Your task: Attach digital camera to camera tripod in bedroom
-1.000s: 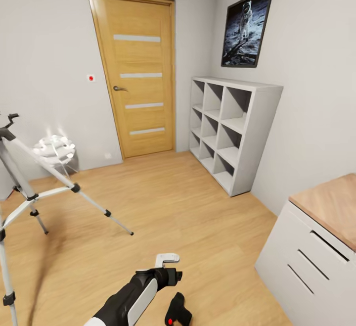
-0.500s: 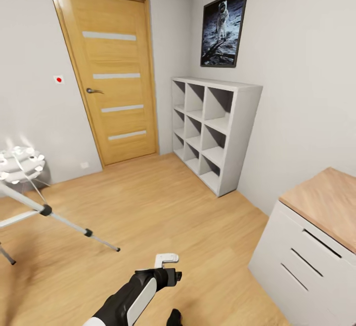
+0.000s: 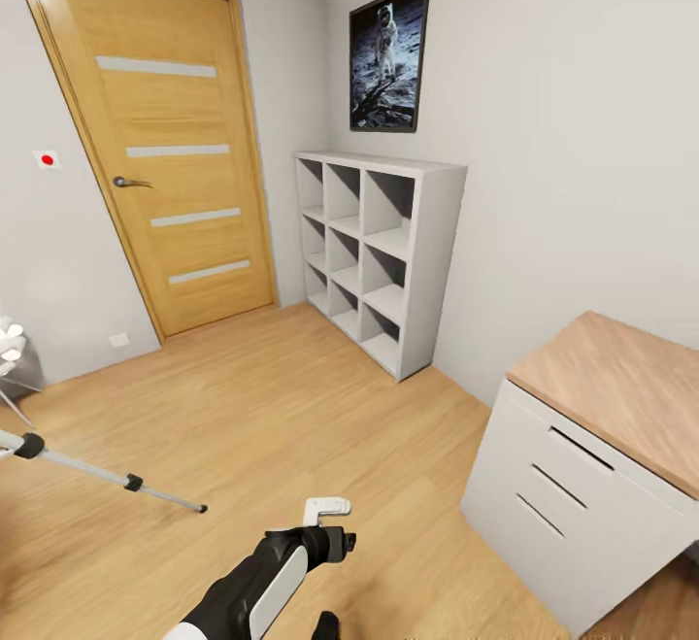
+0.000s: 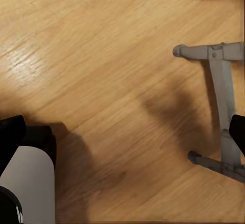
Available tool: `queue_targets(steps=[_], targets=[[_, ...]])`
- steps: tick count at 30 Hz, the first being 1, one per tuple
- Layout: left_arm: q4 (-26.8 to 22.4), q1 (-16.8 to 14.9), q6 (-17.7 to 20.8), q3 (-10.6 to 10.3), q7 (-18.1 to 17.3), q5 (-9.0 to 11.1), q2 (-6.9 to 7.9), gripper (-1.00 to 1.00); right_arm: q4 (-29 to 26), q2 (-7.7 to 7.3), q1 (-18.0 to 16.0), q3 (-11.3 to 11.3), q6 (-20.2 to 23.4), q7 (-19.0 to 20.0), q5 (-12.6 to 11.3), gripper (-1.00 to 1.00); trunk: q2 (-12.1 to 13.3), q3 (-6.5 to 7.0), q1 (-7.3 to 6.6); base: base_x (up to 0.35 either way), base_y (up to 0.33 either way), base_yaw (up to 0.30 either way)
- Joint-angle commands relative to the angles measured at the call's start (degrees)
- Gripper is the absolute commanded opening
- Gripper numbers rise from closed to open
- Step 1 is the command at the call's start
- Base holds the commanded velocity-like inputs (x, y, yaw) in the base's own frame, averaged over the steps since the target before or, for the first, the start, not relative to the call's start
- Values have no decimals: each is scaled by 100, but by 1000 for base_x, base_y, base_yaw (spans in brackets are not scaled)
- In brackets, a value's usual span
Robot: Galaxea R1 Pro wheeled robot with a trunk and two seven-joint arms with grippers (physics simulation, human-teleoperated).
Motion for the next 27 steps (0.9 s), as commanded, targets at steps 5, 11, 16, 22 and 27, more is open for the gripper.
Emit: queue_targets(steps=[5,11,16,22,27], targets=[[-12,-3,10,6,90,55,6,100,8,-1,-4,-6,-20,23,1,100,-3,-5,0,1,2,-265],[-12,-5,8,34,115,55,14,100,6,-2,1,-4,-20,35,4,100,-3,-5,0,0,0,-265],[-12,-3,9,45,129,58,20,100,3,-2,13,5,-52,63,6,100,-3,-5,0,0,0,-267],[-12,-3,14,51,133,59,39,100,-467,-5,244,-7,-226,806,-3,100,-3,-5,0,0,0,-269],[-12,-3,10,56,152,71,75,100,-1718,-10,904,-29,-171,1149,-18,100,-3,-5,0,0,0,-269]])
